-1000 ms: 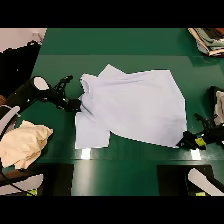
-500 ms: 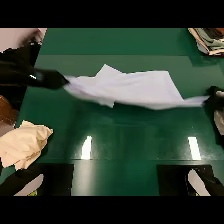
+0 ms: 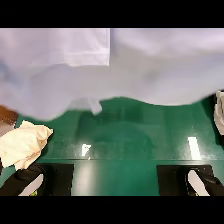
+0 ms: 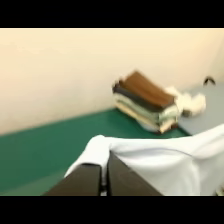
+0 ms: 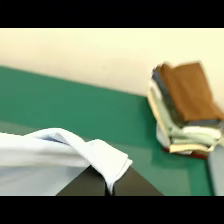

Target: Fold the shirts.

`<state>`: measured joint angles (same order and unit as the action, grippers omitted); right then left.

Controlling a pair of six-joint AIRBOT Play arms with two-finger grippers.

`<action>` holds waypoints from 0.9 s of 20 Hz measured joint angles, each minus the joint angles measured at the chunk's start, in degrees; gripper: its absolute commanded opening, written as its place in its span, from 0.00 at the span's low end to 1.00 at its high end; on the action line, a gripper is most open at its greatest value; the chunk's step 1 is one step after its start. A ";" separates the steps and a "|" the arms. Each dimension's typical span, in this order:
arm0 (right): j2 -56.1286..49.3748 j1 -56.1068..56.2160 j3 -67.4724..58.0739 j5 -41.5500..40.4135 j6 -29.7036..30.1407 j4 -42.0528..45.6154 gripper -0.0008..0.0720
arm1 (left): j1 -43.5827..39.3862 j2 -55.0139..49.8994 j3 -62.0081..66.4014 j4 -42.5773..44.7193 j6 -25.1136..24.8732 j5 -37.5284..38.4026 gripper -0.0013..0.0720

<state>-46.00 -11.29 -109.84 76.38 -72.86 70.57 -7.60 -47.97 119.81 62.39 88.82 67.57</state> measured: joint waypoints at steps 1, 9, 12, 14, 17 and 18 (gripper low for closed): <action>-1.46 0.00 -3.45 1.01 -0.39 0.72 0.03 | 0.00 0.13 1.03 1.18 0.35 -0.44 0.05; -16.68 0.17 -1.60 7.61 -1.88 1.36 0.03 | -0.04 -10.16 -11.30 9.25 1.22 1.90 0.05; -25.16 0.94 4.52 9.42 -2.01 1.44 0.03 | -0.02 -20.83 -14.25 10.23 1.16 4.63 0.05; -31.50 2.05 7.61 9.79 -2.03 1.70 0.03 | -0.02 -29.27 -15.13 10.49 0.83 6.12 0.05; -41.46 4.20 9.33 8.35 -2.08 1.77 0.03 | 0.02 -40.54 -15.76 10.97 -0.15 5.66 0.05; -44.22 4.70 8.85 7.54 -2.08 1.79 0.03 | 0.04 -43.54 -15.80 10.91 -0.33 4.11 0.05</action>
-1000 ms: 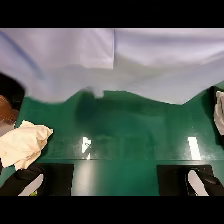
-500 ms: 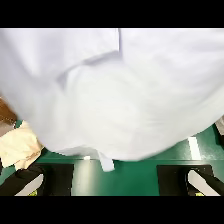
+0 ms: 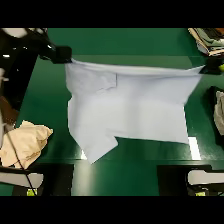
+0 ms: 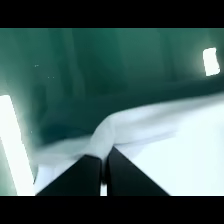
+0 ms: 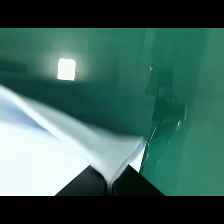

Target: Fold the shirts.

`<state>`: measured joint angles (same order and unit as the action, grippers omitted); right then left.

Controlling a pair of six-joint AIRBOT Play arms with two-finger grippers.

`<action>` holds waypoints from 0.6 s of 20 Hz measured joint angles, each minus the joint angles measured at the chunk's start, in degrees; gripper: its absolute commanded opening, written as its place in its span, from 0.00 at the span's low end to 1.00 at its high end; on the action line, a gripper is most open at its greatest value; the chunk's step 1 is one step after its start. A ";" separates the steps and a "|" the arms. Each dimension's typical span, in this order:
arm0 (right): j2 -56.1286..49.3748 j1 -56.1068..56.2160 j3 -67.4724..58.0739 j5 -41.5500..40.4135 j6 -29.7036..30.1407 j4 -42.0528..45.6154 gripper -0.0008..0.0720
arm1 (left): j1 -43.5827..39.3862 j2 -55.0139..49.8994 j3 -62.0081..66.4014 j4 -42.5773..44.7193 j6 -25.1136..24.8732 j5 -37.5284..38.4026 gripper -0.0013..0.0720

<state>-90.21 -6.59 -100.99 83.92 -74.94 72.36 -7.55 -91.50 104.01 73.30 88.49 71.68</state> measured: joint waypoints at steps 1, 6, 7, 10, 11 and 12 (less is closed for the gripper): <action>-2.78 0.39 -1.11 -1.01 0.00 0.04 0.03 | 0.02 -2.29 -0.11 0.04 -0.07 -1.55 0.05; -10.75 1.55 -9.01 -2.12 -0.02 -0.09 0.03 | 0.04 -7.23 0.66 -0.04 -0.35 -7.93 0.05; -10.95 1.62 -9.68 -1.68 -0.02 -0.07 0.03 | 0.02 -7.50 0.94 -0.04 -0.50 -7.34 0.05; -9.84 1.75 -7.28 -0.37 -0.02 1.64 0.03 | 0.02 -8.02 0.42 0.44 -1.22 -1.46 0.05; -8.87 1.75 -5.31 -0.39 -0.02 1.97 0.03 | 0.02 -8.13 -0.37 0.74 -1.36 0.33 0.05; -8.00 1.79 -2.60 -0.52 -0.02 2.27 0.03 | 0.04 -8.20 -1.53 0.94 -1.49 1.70 0.05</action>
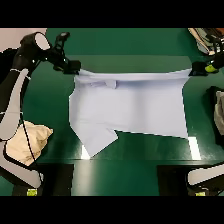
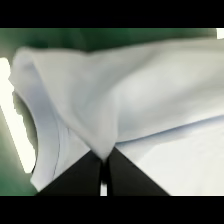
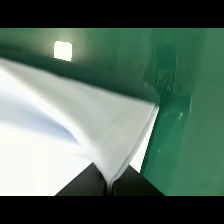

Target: Fold the shirts.

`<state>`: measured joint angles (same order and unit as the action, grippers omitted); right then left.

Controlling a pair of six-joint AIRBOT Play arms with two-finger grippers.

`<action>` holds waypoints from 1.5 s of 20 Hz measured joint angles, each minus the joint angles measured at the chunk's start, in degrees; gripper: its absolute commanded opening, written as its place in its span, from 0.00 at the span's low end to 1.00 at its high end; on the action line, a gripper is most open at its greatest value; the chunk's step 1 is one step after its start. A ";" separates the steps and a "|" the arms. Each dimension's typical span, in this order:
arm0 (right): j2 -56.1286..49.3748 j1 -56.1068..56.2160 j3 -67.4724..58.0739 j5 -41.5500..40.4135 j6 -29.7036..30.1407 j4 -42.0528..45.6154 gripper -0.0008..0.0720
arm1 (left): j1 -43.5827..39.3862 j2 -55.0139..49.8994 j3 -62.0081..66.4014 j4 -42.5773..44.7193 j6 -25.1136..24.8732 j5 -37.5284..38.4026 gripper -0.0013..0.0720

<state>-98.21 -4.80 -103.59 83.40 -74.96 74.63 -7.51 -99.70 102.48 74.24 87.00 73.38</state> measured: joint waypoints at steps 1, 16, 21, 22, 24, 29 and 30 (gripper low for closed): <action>0.76 0.13 2.67 -0.46 0.00 0.37 0.03 | -0.02 0.00 -1.31 0.13 -0.09 0.76 0.05; 16.06 -3.08 27.32 -0.98 0.00 -1.38 0.63 | 0.02 12.39 -20.44 1.36 1.29 4.39 0.69; 28.35 -6.01 39.28 -2.05 0.00 -1.57 0.63 | 0.04 28.39 -42.69 -0.46 3.72 1.77 0.69; 30.32 -6.27 41.27 -2.58 0.00 -1.53 0.63 | 0.02 31.58 -47.67 -1.75 4.31 0.74 0.69; 33.88 -6.67 44.68 -3.65 0.00 -1.62 0.63 | 0.02 36.54 -56.48 -4.68 5.09 -1.99 0.69; 37.94 -7.02 48.28 -4.57 0.00 -1.62 0.63 | 0.02 41.62 -70.84 -13.68 5.49 -10.45 0.69; 38.21 -7.02 48.52 -4.57 0.00 -1.62 0.63 | 0.13 42.01 -72.43 -15.43 5.49 -12.28 0.69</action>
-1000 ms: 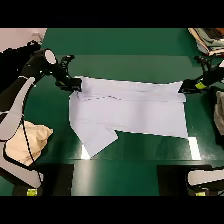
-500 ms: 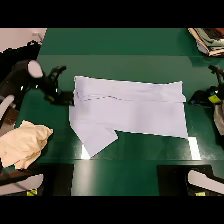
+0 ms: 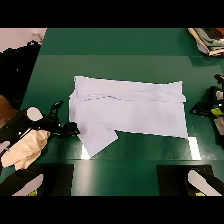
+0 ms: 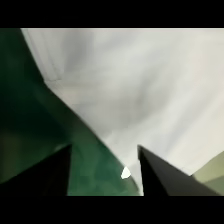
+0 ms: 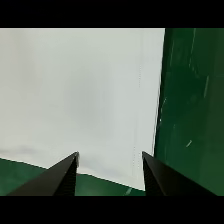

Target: Fold the shirts.

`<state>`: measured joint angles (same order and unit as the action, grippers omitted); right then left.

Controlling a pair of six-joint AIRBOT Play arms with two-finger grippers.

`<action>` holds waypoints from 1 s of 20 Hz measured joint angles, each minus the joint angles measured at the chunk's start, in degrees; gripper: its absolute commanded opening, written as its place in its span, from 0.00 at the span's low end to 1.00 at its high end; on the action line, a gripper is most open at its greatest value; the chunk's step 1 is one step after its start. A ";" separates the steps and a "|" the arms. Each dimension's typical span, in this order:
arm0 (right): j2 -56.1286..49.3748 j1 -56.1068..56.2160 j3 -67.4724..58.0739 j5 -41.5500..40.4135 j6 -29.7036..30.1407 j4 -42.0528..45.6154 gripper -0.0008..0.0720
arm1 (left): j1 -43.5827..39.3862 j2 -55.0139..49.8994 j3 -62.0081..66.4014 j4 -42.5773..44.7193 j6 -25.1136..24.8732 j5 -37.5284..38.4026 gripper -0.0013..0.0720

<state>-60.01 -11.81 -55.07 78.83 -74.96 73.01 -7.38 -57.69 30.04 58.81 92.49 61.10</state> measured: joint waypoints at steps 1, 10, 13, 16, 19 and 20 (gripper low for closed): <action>0.24 -0.02 0.20 0.02 0.00 -0.02 0.63 | -0.07 0.33 -1.44 -2.21 -0.02 -1.53 0.69; 0.70 -4.81 2.51 1.92 0.07 0.24 0.63 | -0.11 0.66 -4.42 -8.81 -3.96 -12.22 0.05; -0.09 -9.99 8.15 2.43 0.96 0.39 0.64 | -0.11 0.74 -2.05 -9.92 -5.75 -10.71 0.05; -2.80 -14.08 14.32 1.55 2.60 -1.07 0.63 | -0.11 0.76 -0.02 -10.51 -6.71 -9.64 0.05; -5.77 -15.50 17.68 -0.42 4.09 -4.28 0.62 | -0.09 0.76 0.87 -10.71 -7.13 -9.22 0.05; -6.47 -15.50 18.08 -0.55 4.44 -5.40 0.58 | -0.09 0.76 1.03 -10.71 -7.21 -9.01 0.05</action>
<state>-66.48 -27.31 -36.99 78.28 -70.52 67.61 -7.46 -56.93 31.07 48.10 85.27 52.10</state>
